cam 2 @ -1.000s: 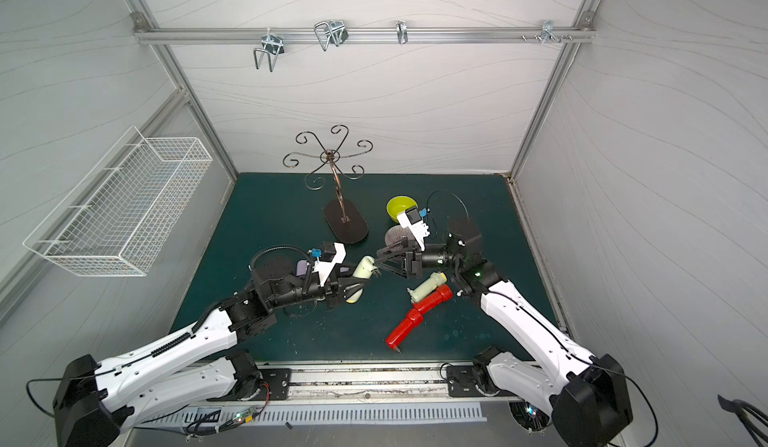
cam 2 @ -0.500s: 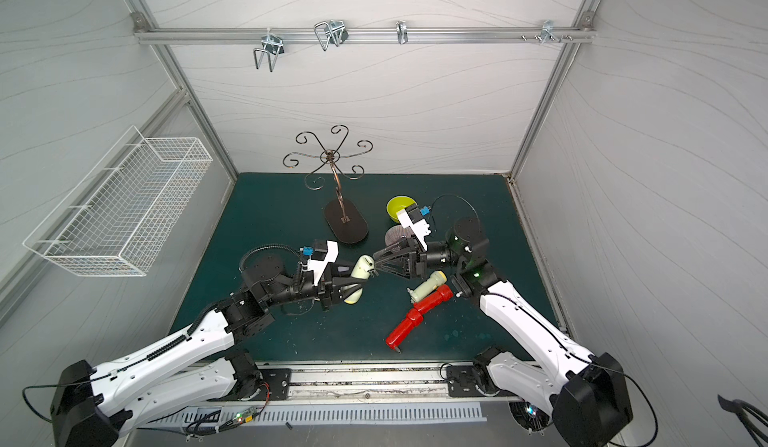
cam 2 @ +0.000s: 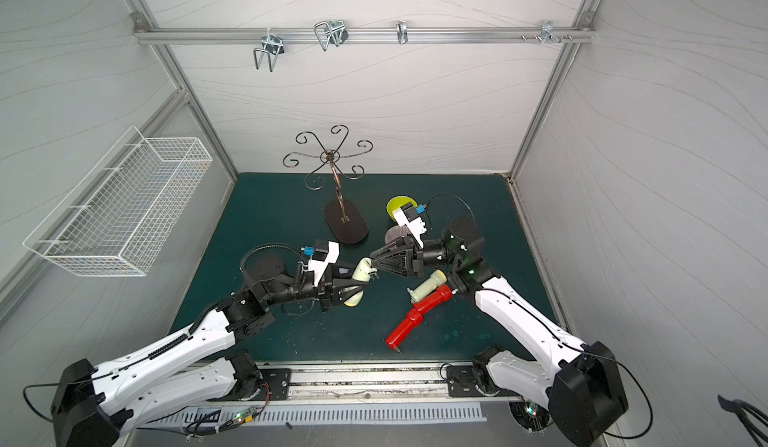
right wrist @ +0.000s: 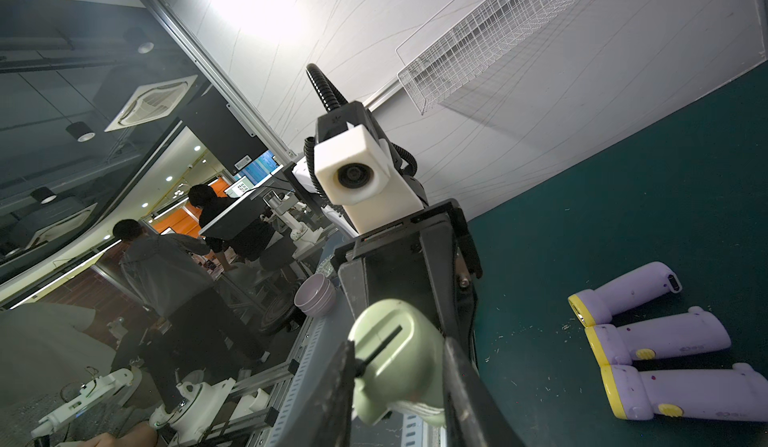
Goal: Close the plug at the bottom of the flashlight
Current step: Close the plug of the flashlight.
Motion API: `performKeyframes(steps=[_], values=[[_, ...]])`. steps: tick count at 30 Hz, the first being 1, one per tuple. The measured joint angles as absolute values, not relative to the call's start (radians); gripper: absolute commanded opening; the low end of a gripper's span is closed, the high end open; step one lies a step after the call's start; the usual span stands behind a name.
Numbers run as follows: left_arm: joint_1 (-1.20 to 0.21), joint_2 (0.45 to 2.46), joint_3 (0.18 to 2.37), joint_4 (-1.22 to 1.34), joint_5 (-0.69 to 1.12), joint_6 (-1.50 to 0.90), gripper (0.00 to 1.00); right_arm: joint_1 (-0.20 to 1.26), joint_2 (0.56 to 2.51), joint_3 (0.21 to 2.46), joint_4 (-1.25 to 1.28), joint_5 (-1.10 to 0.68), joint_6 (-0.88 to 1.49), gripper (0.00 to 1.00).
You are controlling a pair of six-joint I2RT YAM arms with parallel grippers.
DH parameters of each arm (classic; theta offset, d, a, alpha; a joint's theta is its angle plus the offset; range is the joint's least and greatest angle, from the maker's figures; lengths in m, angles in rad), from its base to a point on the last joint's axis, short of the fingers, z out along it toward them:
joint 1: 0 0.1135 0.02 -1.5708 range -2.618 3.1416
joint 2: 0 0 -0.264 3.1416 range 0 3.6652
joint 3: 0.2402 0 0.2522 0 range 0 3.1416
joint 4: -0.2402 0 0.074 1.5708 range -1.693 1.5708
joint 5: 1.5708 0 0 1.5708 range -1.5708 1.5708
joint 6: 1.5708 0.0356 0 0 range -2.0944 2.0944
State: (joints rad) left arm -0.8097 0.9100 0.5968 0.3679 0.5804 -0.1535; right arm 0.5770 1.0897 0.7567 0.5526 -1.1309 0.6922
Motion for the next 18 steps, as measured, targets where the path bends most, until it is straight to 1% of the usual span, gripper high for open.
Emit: performKeyframes(steps=[7, 12, 18], values=[[-0.81, 0.912, 0.597, 0.367, 0.583, -0.154, 0.0, 0.59, 1.103, 0.761, 0.565, -1.132, 0.693, 0.38], [-0.81, 0.912, 0.597, 0.367, 0.583, -0.154, 0.0, 0.594, 1.104, 0.761, 0.576, -1.14, 0.707, 0.42], [-0.81, 0.912, 0.597, 0.367, 0.583, -0.154, 0.0, 0.595, 1.104, 0.761, 0.582, -1.151, 0.712, 0.41]])
